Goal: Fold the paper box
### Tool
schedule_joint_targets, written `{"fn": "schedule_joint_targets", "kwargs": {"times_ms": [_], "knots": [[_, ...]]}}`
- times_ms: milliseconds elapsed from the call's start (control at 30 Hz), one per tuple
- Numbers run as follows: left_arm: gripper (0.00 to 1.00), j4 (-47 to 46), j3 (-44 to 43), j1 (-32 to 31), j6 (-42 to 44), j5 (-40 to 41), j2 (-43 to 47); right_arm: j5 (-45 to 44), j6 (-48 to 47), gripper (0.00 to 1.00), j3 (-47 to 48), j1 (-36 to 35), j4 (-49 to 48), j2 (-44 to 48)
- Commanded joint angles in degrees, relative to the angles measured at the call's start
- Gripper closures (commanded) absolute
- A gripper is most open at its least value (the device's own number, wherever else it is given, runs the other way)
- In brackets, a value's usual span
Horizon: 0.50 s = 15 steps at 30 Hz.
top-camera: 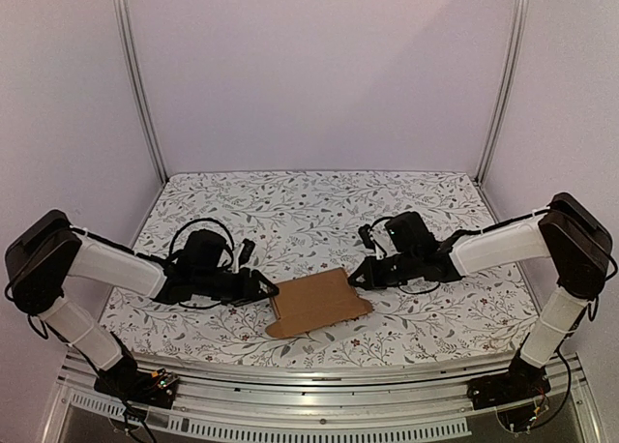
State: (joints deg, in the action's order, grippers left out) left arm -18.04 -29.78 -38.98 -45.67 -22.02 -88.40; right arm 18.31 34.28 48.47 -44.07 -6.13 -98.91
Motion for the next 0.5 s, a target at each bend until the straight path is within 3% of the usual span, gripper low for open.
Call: {"fn": "schedule_joint_targets", "kwargs": {"times_ms": [0,133,467], "knots": [[0.49,1.6,1.4,0.2,-0.9,-0.9,2.4,-2.1,-0.6,1.0,-4.4,-0.1,6.7,0.0],[0.45,-0.1,2.5,0.2,-3.4,-2.8,2.7,-2.3,0.1,1.0,-6.2,-0.1,5.9,0.8],[0.36,-16.8,8.2,-1.9,-13.6,-7.5,-0.2,-1.9,2.6,1.0,-8.2,0.0,2.4,2.3]]}}
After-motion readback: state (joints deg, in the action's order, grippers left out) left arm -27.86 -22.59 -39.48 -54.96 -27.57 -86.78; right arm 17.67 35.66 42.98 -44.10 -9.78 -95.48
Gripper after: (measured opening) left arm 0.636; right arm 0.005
